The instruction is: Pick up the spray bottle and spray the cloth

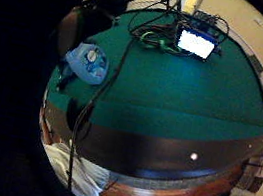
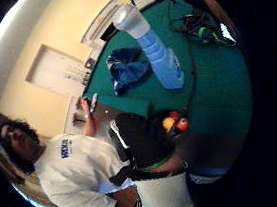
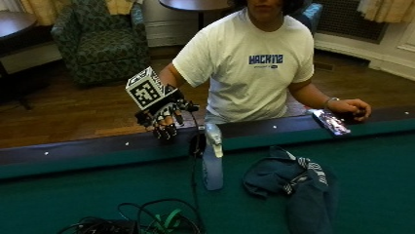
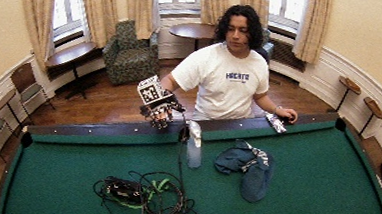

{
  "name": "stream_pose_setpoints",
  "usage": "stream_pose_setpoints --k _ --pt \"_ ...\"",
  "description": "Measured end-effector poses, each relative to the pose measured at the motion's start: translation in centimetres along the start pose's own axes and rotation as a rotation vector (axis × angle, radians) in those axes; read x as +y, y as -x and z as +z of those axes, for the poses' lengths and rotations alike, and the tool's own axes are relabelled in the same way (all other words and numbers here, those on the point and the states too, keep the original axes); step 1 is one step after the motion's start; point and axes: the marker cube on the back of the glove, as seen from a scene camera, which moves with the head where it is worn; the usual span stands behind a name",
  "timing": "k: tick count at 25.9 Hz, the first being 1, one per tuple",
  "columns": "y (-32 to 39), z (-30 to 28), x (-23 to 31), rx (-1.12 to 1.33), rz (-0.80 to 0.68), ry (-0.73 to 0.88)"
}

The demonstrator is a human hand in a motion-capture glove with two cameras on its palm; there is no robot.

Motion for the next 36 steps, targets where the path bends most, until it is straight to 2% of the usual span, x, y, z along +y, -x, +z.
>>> stream_pose_setpoints --k 11,25,36 --pt "0.1 3.6 -1.3 -0.498 0.054 0.043" --pt "1.4 7.0 -6.0 -0.609 0.11 -0.065" --pt "1.6 8.0 -7.1 -0.646 0.135 -0.115"
